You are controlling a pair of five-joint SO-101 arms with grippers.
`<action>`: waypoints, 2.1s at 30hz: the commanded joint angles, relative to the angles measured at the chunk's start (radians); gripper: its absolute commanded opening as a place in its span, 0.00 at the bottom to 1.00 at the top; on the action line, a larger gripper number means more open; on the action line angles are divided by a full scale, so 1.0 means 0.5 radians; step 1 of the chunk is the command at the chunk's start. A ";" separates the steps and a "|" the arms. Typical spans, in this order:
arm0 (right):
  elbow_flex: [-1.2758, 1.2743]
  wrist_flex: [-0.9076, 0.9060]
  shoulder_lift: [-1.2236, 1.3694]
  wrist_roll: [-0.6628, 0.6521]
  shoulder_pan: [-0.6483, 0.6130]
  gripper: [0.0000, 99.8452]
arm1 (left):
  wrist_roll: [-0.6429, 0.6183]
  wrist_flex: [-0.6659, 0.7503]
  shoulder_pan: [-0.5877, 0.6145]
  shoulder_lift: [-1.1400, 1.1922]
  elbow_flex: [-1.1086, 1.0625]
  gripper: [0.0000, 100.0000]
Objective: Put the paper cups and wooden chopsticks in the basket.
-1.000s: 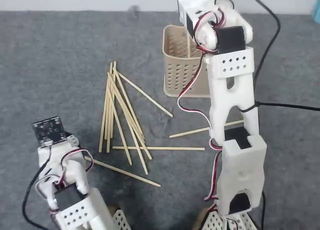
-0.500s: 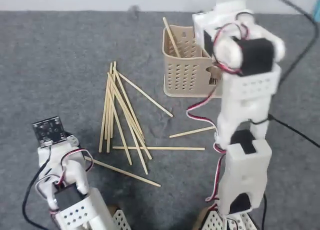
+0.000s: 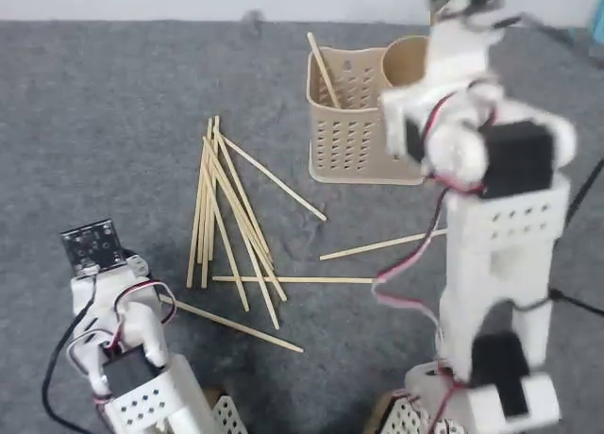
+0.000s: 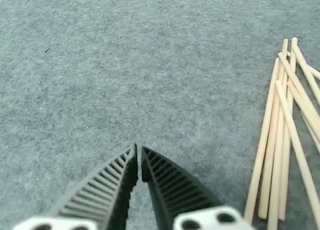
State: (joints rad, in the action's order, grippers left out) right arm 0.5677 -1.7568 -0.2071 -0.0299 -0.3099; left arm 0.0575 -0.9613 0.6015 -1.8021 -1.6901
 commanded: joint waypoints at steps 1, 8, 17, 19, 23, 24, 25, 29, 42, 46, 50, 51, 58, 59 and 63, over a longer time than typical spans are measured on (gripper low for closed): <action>-0.405 -0.069 -0.265 -0.163 -0.164 0.09 | 0.018 0.018 -0.003 -0.040 0.011 0.02; -1.292 -0.057 -0.486 -0.964 -0.578 0.09 | 0.021 0.003 -0.003 -0.040 0.011 0.02; -2.219 0.603 -0.493 -1.448 -0.646 0.09 | 0.021 -0.006 -0.003 -0.040 0.011 0.02; -2.323 0.778 -0.489 -1.455 -0.646 0.09 | 0.021 -0.006 -0.003 -0.040 0.011 0.02; -2.480 1.069 -0.459 -1.442 -0.655 0.09 | 0.021 -0.006 -0.003 -0.040 0.011 0.02; -2.510 1.146 -0.419 -1.442 -0.655 0.09 | 0.021 -0.006 -0.003 -0.040 0.011 0.02; -2.529 1.214 -0.361 -1.442 -0.649 0.09 | 0.021 -0.006 -0.003 -0.040 0.011 0.02; -2.513 1.416 -0.026 -1.442 -0.649 0.09 | 0.021 0.000 -0.003 -0.040 0.011 0.02; -1.949 1.432 0.643 -1.439 -0.566 0.09 | 0.021 0.003 -0.009 -0.040 0.011 0.02; -1.936 1.435 0.689 -1.439 -0.575 0.09 | 0.021 0.006 -0.009 -0.040 0.011 0.02; -1.933 1.453 0.778 -1.455 -0.569 0.09 | 0.021 0.006 -0.009 -0.040 0.011 0.02; -1.933 1.453 0.806 -1.455 -0.569 0.09 | 0.021 0.006 -0.009 -0.040 0.011 0.02; -1.903 1.382 0.833 -1.455 -0.585 0.01 | 0.021 0.003 -0.009 -0.040 0.011 0.02; -1.890 1.333 0.806 -1.455 -0.585 0.01 | 0.021 0.003 -0.009 -0.040 0.011 0.02; -1.814 1.073 0.591 -1.442 -0.591 0.01 | 0.021 0.003 -0.006 -0.040 0.011 0.02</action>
State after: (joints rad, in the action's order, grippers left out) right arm -0.3928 -1.1370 0.1964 -0.7449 -0.6030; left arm 0.0606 -0.9643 0.6015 -1.8021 -1.6901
